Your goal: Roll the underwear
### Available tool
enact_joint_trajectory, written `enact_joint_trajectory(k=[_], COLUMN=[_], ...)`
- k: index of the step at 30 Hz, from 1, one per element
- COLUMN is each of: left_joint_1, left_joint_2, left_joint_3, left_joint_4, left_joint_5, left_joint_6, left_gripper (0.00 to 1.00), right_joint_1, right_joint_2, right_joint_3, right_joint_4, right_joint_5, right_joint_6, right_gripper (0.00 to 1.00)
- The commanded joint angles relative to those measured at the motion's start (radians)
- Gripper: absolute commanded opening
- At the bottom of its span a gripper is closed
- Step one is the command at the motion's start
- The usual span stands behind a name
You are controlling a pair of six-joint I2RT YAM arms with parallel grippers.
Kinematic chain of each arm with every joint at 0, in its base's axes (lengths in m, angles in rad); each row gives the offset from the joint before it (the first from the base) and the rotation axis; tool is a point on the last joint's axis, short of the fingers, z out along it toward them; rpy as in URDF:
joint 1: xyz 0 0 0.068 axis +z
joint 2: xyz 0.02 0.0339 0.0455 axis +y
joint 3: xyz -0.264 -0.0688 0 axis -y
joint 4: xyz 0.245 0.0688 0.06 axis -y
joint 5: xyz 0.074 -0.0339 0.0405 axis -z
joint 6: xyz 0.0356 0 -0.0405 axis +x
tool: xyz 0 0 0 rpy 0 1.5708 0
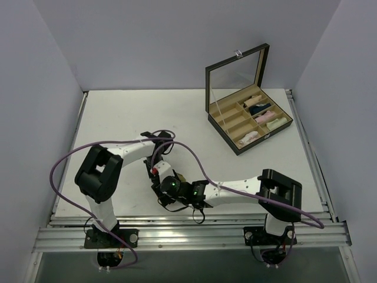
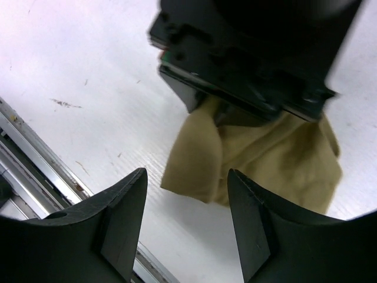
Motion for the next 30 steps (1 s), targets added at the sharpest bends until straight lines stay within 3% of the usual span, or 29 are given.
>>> enact_joint_trajectory(k=[1,7,10,14,16,21,25,30], left_joint_1=[-0.027,-0.042,-0.042,-0.027,0.023,0.143,0.209,0.212], left_joint_2=[0.046,0.050,0.043,0.017,-0.022,-0.181,-0.267,-0.374], left_joint_3=[0.003,-0.002,-0.009,-0.031,-0.069,-0.126,-0.108,-0.135], left_joint_4=[-0.051,-0.054,-0.057,-0.066,-0.045,0.006,0.006,0.066], left_joint_5=[-0.053,-0.066,-0.070,-0.064,-0.041,0.008,-0.003,-0.026], left_joint_6=[-0.009,-0.013,-0.019,-0.044,-0.050,-0.043,-0.012,0.010], left_gripper=[0.03,0.02,0.02,0.04,0.10,0.33,0.42,0.46], right_joint_1=[0.024,0.050,0.058,0.079,0.079,0.056,-0.005,-0.091], right_joint_2=[0.056,0.144,0.167,0.168,0.153,0.092,0.081,0.085], right_joint_3=[0.058,0.099,0.107,0.075,0.008,-0.158,-0.287,-0.388], right_joint_4=[0.004,-0.037,-0.048,-0.068,-0.059,0.045,0.188,0.345], right_joint_5=[0.051,0.133,0.159,0.199,0.187,0.103,-0.024,-0.147], right_joint_6=[-0.014,0.018,0.036,0.114,0.177,0.294,0.346,0.375], right_gripper=[0.52,0.51,0.44,0.07,0.00,0.00,0.00,0.00])
